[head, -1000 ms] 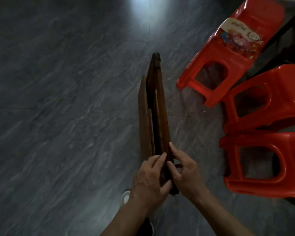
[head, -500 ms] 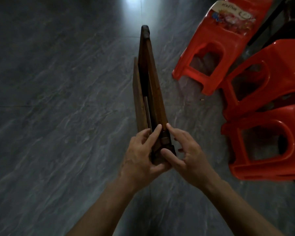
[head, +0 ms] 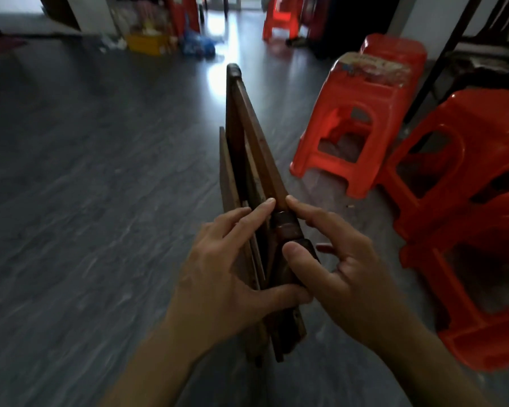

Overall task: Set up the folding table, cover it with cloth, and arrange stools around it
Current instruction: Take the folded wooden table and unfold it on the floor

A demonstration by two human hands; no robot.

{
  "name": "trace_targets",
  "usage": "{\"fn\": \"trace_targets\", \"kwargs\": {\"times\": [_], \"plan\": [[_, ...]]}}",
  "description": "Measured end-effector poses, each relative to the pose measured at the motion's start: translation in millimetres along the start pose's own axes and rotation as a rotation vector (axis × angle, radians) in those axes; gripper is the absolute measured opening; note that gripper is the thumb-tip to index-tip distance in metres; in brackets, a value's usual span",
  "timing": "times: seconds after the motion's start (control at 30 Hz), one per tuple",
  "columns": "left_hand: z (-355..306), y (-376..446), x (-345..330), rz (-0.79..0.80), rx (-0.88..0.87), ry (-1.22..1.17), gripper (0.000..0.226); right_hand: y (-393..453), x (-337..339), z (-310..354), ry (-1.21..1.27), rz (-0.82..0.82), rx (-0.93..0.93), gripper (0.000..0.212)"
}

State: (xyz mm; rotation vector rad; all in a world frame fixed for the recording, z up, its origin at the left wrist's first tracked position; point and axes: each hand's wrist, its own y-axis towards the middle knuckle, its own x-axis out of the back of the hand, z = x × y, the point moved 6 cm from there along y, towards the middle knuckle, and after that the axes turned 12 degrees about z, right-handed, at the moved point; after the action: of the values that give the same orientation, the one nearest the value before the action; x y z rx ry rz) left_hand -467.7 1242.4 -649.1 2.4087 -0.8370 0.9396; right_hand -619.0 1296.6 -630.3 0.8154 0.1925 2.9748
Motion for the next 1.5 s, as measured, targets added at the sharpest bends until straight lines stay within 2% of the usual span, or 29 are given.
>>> {"fn": "trace_targets", "kwargs": {"times": [0.2,0.4,0.57,0.63,0.73,0.77,0.87,0.93,1.03,1.13,1.2,1.3,1.43,1.5], "plan": [[7,3,-15,-0.073,-0.112,-0.013,0.106,2,-2,-8,-0.03,-0.051,0.086,0.056],[2,4,-19,-0.086,-0.071,0.014,0.103,2,-1,-12,0.083,-0.005,0.083,0.055],[2,-9,-25,-0.039,-0.059,-0.019,0.106,2,-5,-13,0.08,-0.03,0.076,0.057],[10,-23,-39,-0.016,-0.028,-0.036,0.116,2,-7,-13,0.056,-0.067,0.069,0.06],[33,-46,-73,0.037,0.116,-0.006,0.121,0,-14,-11,0.008,-0.111,0.075,0.063],[41,-52,-84,0.031,0.141,0.008,0.119,-2,-17,-11,0.022,-0.111,0.08,0.063],[61,-59,-111,-0.069,0.114,0.05,0.092,-8,-28,-15,0.099,-0.108,0.071,0.061],[67,-61,-117,-0.124,0.1,0.032,0.089,-17,-36,-25,0.085,-0.073,0.06,0.071],[68,-64,-120,-0.171,0.074,-0.044,0.085,-39,-52,-68,-0.031,0.015,-0.045,0.095],[66,-69,-125,-0.214,0.059,-0.084,0.074,-60,-74,-119,-0.114,0.098,-0.164,0.093],[67,-72,-130,-0.228,0.038,-0.089,0.072,-67,-81,-136,-0.033,0.087,-0.16,0.091],[68,-76,-129,-0.277,0.023,-0.165,0.07,-71,-83,-144,0.121,0.053,-0.131,0.102],[77,-83,-134,-0.334,0.013,-0.164,0.071,-82,-91,-161,0.07,-0.114,-0.077,0.069],[83,-86,-142,-0.319,0.011,-0.128,0.071,-84,-99,-165,0.084,-0.147,-0.06,0.06]]}}
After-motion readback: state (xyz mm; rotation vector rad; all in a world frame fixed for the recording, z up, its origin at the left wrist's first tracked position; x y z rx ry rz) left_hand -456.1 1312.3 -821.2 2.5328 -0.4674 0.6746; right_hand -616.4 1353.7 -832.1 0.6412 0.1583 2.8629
